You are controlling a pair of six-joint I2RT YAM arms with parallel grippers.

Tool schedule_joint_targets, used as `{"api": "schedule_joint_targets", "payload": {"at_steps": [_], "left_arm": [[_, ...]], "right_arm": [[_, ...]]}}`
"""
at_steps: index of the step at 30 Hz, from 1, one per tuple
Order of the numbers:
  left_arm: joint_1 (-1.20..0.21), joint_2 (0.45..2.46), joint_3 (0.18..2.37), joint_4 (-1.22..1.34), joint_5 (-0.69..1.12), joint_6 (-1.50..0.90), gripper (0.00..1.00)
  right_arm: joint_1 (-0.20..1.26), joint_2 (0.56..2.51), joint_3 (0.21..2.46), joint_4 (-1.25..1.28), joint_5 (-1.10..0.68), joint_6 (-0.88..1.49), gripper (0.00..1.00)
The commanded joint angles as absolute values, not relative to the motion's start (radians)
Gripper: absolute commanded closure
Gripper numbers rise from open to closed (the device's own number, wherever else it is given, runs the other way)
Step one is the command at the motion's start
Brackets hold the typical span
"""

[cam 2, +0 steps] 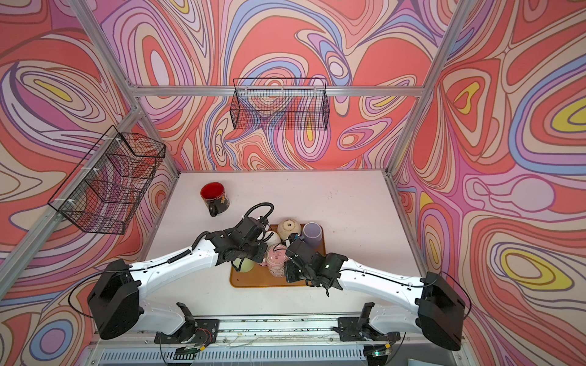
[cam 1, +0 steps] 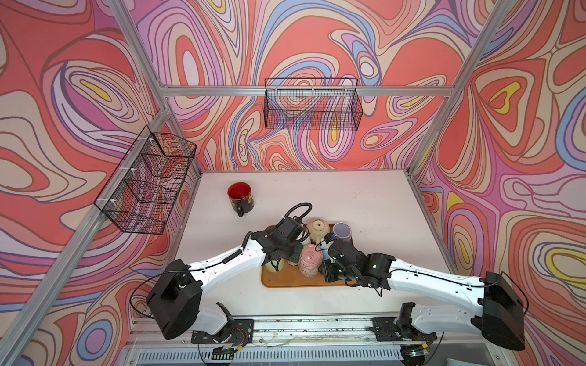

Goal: Turn the mug right side up
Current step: Rotate the mug on the tray.

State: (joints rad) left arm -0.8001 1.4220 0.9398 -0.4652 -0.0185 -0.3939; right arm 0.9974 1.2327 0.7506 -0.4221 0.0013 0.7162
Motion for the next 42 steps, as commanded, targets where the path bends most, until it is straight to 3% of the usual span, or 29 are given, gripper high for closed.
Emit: {"api": "schedule_joint_targets", "payload": {"at_steps": [1, 25, 32, 39, 42], "left_arm": [[-0.813, 1.419, 0.926, -0.454, -0.014, -0.416, 0.82], [-0.875, 1.248, 0.792, -0.509, -0.043, -0.499, 0.83], [-0.876, 1.184, 0.886, -0.671, -0.082, -0.436, 0.73], [-0.876, 1.162, 0.965, -0.817, 0.006, -0.319, 0.49], [-0.880, 1.160, 0.977, -0.852, 0.003, -0.269, 0.43]], "right_arm": [[1.005, 1.253, 0.757, -0.420, 0.047, 0.727, 0.87], [0.984, 1.348, 0.851, -0.470, 0.128, 0.671, 0.88], [0.974, 1.321, 0.862, -0.497, 0.119, 0.642, 0.85], [0.974, 1.258, 0.890, -0.549, 0.110, 0.609, 0.76], [0.974, 1.217, 0.910, -0.583, 0.115, 0.589, 0.71]]}}
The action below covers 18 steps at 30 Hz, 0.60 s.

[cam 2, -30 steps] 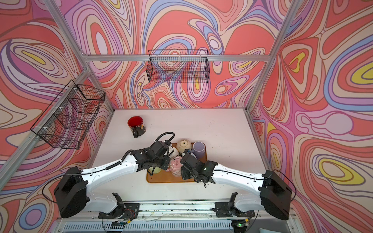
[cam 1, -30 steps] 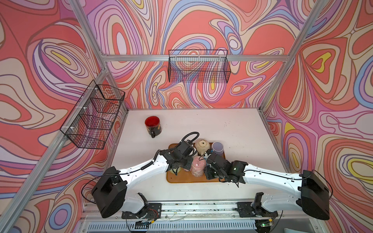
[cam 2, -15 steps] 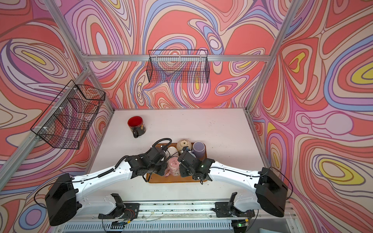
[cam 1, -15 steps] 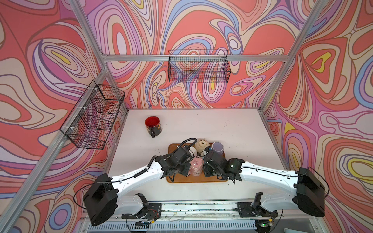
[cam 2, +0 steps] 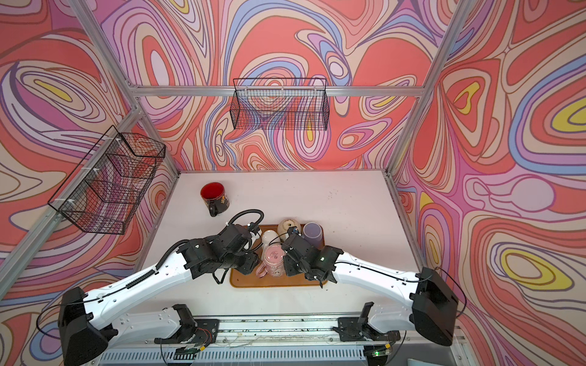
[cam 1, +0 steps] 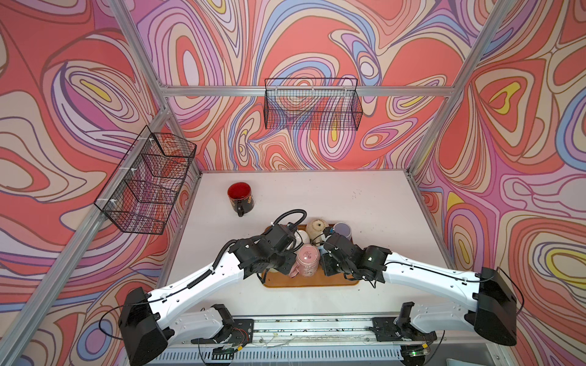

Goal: Turn the mug right side up
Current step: Rotate the mug on the tray.

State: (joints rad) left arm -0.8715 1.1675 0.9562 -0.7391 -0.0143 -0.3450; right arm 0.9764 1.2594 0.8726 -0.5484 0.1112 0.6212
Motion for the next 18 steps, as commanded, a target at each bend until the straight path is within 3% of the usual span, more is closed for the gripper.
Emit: {"api": "schedule_joint_targets", "payload": {"at_steps": [1, 8, 18], "left_arm": [[-0.882, 1.157, 0.979, -0.856, 0.009, -0.257, 0.42], [-0.908, 1.197, 0.962, -0.825, 0.026, -0.179, 0.43], [-0.911, 1.312, 1.008, -0.771, 0.022, -0.078, 0.48]], "right_arm": [[0.973, 1.206, 0.918, -0.596, 0.117, 0.582, 0.69], [0.947, 1.116, 0.971, -0.699, 0.165, 0.529, 0.61], [0.837, 0.993, 0.988, -0.749, 0.145, 0.457, 0.60]]}}
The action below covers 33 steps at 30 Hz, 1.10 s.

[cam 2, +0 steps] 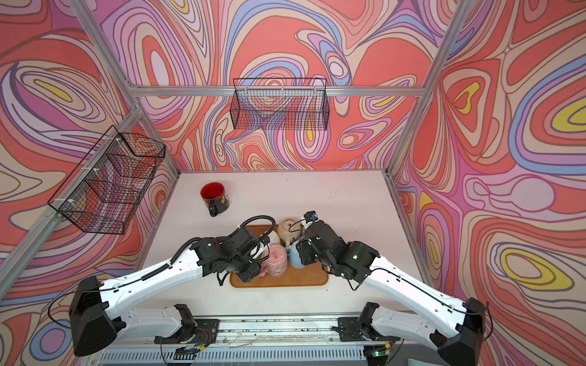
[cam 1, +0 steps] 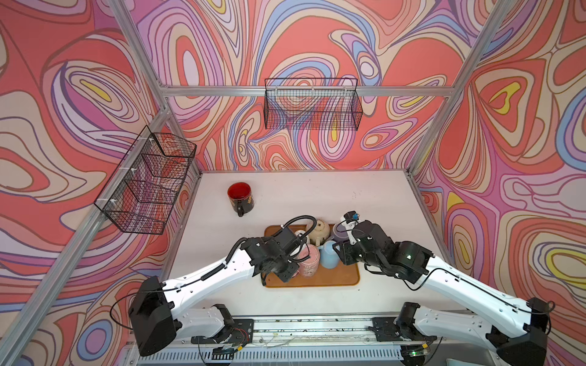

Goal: Turn the mug right side up
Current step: Rotate the mug on the tray, then pick up the mug from the tray.

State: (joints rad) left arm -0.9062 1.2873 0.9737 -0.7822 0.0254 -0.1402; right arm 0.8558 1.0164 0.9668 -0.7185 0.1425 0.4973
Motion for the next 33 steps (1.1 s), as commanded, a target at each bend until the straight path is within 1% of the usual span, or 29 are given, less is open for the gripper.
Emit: {"api": "schedule_joint_targets", "payload": {"at_steps": [1, 16, 21, 25, 30, 33], "left_arm": [[-0.911, 1.324, 1.009, -0.762, 0.023, -0.066, 0.48], [-0.908, 1.473, 1.064, -0.717, 0.054, -0.013, 0.50], [-0.908, 1.520, 1.065, -0.701, 0.054, 0.004, 0.56], [-0.909, 1.509, 1.037, -0.671, 0.060, -0.003, 0.60], [-0.908, 1.491, 1.023, -0.638, 0.042, -0.022, 0.64], [-0.908, 1.484, 1.011, -0.623, 0.026, -0.032, 0.64]], "right_arm": [[0.832, 0.987, 0.988, -0.749, 0.144, 0.453, 0.60], [0.808, 0.945, 0.916, -0.675, 0.159, 0.397, 0.60], [0.807, 0.943, 0.907, -0.654, 0.151, 0.389, 0.60], [0.807, 0.921, 0.893, -0.640, 0.150, 0.390, 0.60], [0.808, 0.917, 0.885, -0.638, 0.144, 0.388, 0.60], [0.808, 0.911, 0.882, -0.640, 0.144, 0.385, 0.60]]}}
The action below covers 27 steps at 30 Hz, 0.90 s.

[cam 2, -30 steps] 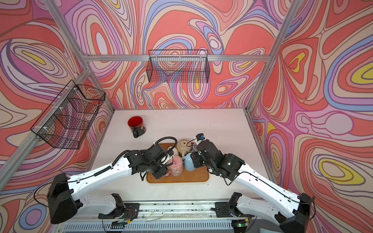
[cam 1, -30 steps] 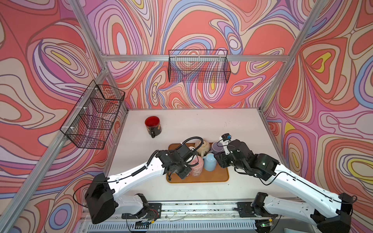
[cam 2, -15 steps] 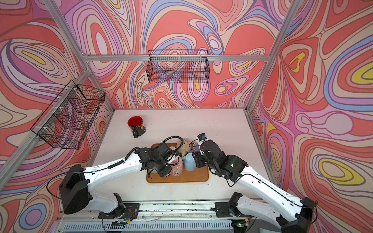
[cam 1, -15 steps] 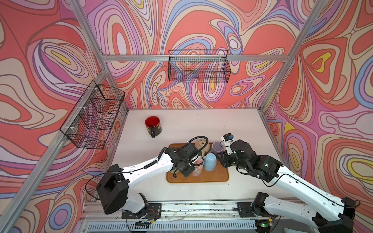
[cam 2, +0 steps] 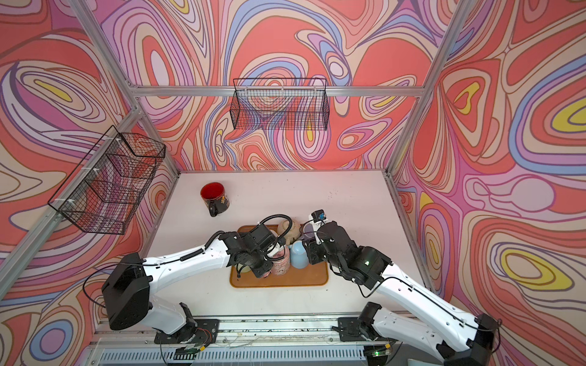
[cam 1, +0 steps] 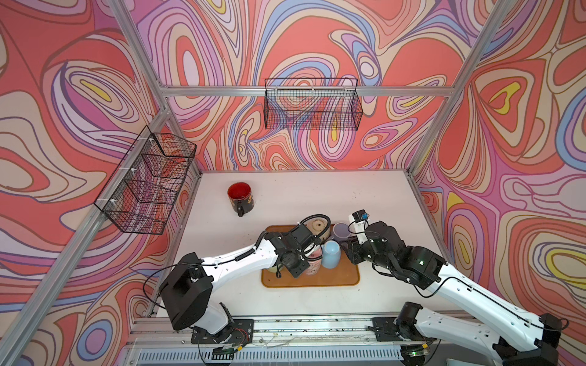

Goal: Turn the mug right side up
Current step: Pick up the mug from the tray.

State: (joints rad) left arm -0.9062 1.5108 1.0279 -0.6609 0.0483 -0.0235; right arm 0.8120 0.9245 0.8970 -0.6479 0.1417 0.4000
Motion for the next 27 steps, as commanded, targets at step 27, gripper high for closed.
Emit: {"api": "schedule_joint_targets", "payload": {"at_steps": [27], "left_arm": [[-0.909, 1.498, 0.977, -0.557, 0.062, -0.067, 0.60]], "right_arm": [[0.807, 0.853, 0.861, -0.669, 0.154, 0.402, 0.60]]}}
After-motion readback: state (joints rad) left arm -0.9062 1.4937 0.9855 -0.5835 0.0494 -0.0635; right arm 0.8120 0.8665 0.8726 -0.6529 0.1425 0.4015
